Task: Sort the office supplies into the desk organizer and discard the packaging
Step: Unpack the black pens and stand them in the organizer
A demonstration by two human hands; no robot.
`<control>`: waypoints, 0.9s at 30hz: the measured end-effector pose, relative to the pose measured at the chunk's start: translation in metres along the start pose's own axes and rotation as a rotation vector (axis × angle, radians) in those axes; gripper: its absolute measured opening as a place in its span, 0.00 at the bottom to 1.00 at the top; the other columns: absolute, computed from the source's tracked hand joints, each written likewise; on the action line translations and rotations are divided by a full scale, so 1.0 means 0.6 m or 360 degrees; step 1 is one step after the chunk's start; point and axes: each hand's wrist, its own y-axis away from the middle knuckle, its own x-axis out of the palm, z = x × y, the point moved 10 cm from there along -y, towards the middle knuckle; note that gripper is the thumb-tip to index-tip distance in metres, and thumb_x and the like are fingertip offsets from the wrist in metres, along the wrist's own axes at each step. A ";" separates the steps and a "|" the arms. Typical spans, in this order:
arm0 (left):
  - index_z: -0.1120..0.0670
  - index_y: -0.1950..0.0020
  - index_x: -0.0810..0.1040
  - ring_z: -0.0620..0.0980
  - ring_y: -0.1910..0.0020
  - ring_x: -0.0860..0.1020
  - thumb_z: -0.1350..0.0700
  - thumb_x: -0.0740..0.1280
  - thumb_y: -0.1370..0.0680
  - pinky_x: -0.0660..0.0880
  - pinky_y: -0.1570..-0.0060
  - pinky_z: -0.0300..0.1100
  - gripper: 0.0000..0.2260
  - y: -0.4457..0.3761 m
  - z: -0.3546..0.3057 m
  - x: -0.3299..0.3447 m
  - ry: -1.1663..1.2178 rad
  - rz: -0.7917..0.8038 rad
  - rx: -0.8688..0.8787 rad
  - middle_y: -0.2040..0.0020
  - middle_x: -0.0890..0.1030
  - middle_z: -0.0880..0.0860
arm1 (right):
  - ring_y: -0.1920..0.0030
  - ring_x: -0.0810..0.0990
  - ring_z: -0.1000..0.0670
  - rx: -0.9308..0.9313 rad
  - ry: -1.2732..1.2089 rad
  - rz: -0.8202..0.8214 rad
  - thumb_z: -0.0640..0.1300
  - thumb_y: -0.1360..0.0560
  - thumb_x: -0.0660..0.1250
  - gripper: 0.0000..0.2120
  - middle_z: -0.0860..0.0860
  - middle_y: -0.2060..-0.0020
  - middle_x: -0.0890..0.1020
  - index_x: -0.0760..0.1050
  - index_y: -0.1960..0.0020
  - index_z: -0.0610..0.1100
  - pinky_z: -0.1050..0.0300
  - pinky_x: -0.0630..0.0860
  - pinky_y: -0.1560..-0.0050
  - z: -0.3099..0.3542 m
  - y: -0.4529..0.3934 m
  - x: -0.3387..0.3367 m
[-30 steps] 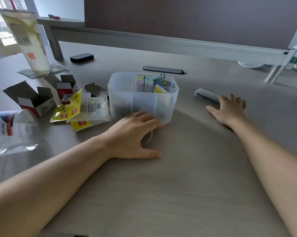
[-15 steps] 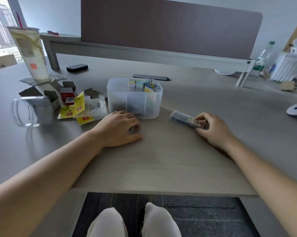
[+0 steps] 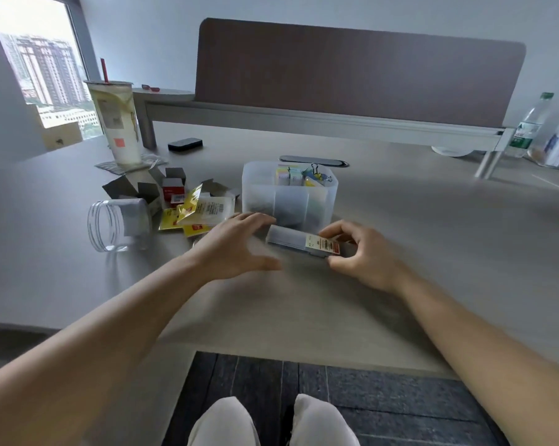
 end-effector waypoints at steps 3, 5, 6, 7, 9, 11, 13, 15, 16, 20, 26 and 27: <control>0.51 0.33 0.67 0.45 0.43 0.70 0.50 0.73 0.33 0.65 0.46 0.36 0.30 -0.016 -0.001 0.008 0.0298 -0.0033 -0.0052 0.36 0.73 0.51 | 0.57 0.75 0.56 -0.0040 -0.0110 -0.0003 0.33 0.33 0.68 0.15 0.53 0.57 0.77 0.73 0.52 0.49 0.79 0.67 0.57 0.008 -0.005 0.008; 0.53 0.36 0.70 0.46 0.46 0.72 0.53 0.73 0.33 0.69 0.46 0.38 0.27 -0.019 0.005 0.009 0.0461 -0.0076 -0.0082 0.40 0.75 0.52 | 0.58 0.75 0.59 -0.0059 -0.0141 0.0005 0.33 0.33 0.68 0.15 0.53 0.57 0.77 0.73 0.52 0.48 0.79 0.67 0.57 0.010 -0.006 0.012; 0.53 0.37 0.71 0.47 0.47 0.73 0.54 0.73 0.33 0.71 0.44 0.41 0.26 -0.020 0.009 0.008 0.0539 -0.0102 -0.0100 0.43 0.75 0.51 | 0.58 0.74 0.60 -0.0067 -0.0130 0.0004 0.33 0.33 0.68 0.14 0.54 0.58 0.77 0.73 0.52 0.48 0.79 0.67 0.57 0.011 -0.007 0.012; 0.54 0.38 0.72 0.48 0.46 0.74 0.55 0.73 0.34 0.72 0.43 0.43 0.25 -0.021 0.011 0.005 0.0612 -0.0133 -0.0111 0.45 0.75 0.50 | 0.58 0.74 0.61 -0.0077 -0.0100 -0.0006 0.35 0.33 0.69 0.14 0.56 0.59 0.76 0.73 0.52 0.49 0.79 0.66 0.57 0.012 -0.009 0.012; 0.55 0.39 0.72 0.50 0.47 0.75 0.57 0.74 0.34 0.74 0.44 0.45 0.24 -0.023 0.014 0.001 0.0751 -0.0193 -0.0123 0.48 0.74 0.49 | 0.59 0.72 0.62 -0.0106 -0.0013 -0.0049 0.37 0.33 0.71 0.12 0.60 0.61 0.73 0.75 0.51 0.46 0.78 0.65 0.58 0.015 -0.015 0.010; 0.56 0.41 0.72 0.50 0.50 0.75 0.59 0.74 0.35 0.74 0.47 0.45 0.24 -0.025 0.015 -0.001 0.0872 -0.0228 -0.0126 0.49 0.75 0.50 | 0.60 0.71 0.61 -0.0135 0.0050 -0.0098 0.40 0.33 0.72 0.11 0.62 0.62 0.71 0.76 0.51 0.44 0.77 0.65 0.59 0.020 -0.020 0.008; 0.56 0.41 0.71 0.49 0.52 0.76 0.60 0.73 0.34 0.75 0.51 0.41 0.24 -0.026 0.015 -0.001 0.0904 -0.0230 -0.0110 0.51 0.75 0.50 | 0.61 0.71 0.61 -0.0181 0.0115 -0.0123 0.42 0.33 0.72 0.10 0.62 0.63 0.71 0.76 0.52 0.45 0.77 0.65 0.60 0.026 -0.022 0.009; 0.55 0.41 0.70 0.48 0.52 0.76 0.60 0.73 0.34 0.75 0.52 0.39 0.23 -0.024 0.018 -0.001 0.0880 -0.0225 -0.0094 0.52 0.75 0.49 | 0.62 0.71 0.61 -0.0227 0.0157 -0.0127 0.43 0.32 0.71 0.10 0.62 0.63 0.71 0.77 0.52 0.45 0.75 0.65 0.61 0.028 -0.023 0.013; 0.55 0.41 0.70 0.49 0.52 0.76 0.60 0.73 0.34 0.75 0.51 0.41 0.23 -0.023 0.021 -0.001 0.0885 -0.0218 -0.0093 0.51 0.76 0.50 | 0.62 0.71 0.61 -0.0242 0.0159 -0.0129 0.43 0.32 0.71 0.09 0.62 0.63 0.71 0.77 0.52 0.45 0.75 0.65 0.61 0.029 -0.024 0.015; 0.55 0.43 0.70 0.49 0.54 0.77 0.65 0.72 0.34 0.76 0.52 0.37 0.22 -0.023 0.027 -0.008 0.1088 -0.0218 -0.0117 0.53 0.77 0.54 | 0.62 0.73 0.56 -0.0324 0.0186 -0.0173 0.50 0.34 0.66 0.12 0.54 0.61 0.76 0.78 0.53 0.45 0.66 0.67 0.59 0.038 -0.027 0.019; 0.59 0.50 0.74 0.44 0.60 0.78 0.69 0.66 0.31 0.78 0.58 0.33 0.12 -0.027 0.026 0.005 0.1801 -0.0060 -0.0270 0.58 0.77 0.51 | 0.55 0.79 0.49 -0.0408 0.0098 -0.0363 0.50 0.35 0.66 0.15 0.52 0.55 0.80 0.79 0.53 0.43 0.53 0.74 0.55 0.049 -0.027 0.004; 0.57 0.54 0.74 0.44 0.62 0.79 0.70 0.65 0.31 0.78 0.60 0.32 0.10 -0.028 0.024 0.008 0.1847 -0.0027 -0.0269 0.59 0.77 0.52 | 0.55 0.79 0.47 -0.0414 0.0098 -0.0364 0.49 0.35 0.66 0.14 0.49 0.55 0.81 0.79 0.53 0.43 0.52 0.74 0.55 0.049 -0.027 0.005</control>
